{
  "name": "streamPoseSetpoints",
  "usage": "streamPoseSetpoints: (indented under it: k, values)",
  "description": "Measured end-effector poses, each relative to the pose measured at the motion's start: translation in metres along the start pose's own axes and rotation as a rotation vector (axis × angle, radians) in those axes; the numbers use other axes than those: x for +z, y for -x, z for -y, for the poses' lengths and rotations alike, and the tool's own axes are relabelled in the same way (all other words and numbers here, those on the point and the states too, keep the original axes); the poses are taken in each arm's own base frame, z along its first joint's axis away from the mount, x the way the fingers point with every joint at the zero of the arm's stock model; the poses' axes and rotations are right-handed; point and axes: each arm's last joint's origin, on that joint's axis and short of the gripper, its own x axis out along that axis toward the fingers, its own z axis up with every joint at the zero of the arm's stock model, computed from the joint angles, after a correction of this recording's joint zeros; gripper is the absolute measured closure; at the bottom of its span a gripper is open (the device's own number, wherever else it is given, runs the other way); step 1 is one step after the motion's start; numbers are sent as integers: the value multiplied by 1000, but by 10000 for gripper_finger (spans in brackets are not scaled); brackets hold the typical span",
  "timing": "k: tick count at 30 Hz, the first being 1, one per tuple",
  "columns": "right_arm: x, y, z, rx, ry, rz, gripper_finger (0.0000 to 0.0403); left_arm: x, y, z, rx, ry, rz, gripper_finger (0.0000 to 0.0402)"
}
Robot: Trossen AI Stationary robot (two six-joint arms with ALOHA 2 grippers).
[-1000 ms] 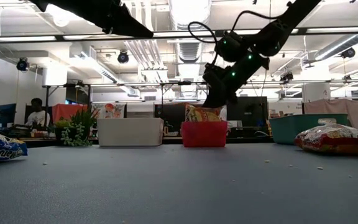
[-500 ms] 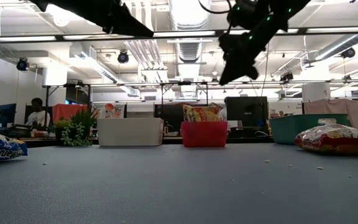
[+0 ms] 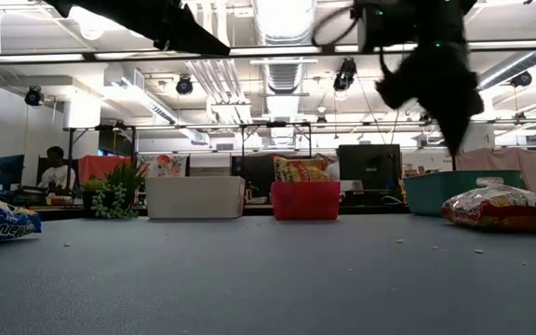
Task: Sort Maruchan noodles
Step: Put the top red noodle pack into the white bin
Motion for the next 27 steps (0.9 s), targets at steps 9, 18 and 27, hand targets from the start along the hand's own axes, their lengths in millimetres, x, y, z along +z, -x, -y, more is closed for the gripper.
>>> streamPoseSetpoints:
  k: [9,18,27]
  values:
    - [-29,-39,2,-176,-103,-171,392,0,0,0,0,-1,-1,402]
    - [8,-48,-30,188,26,256,392,1,0,0,5,5,15,402]
    - [12,25,-41,264,184,395,392,0,0,0,-1,85,0,402]
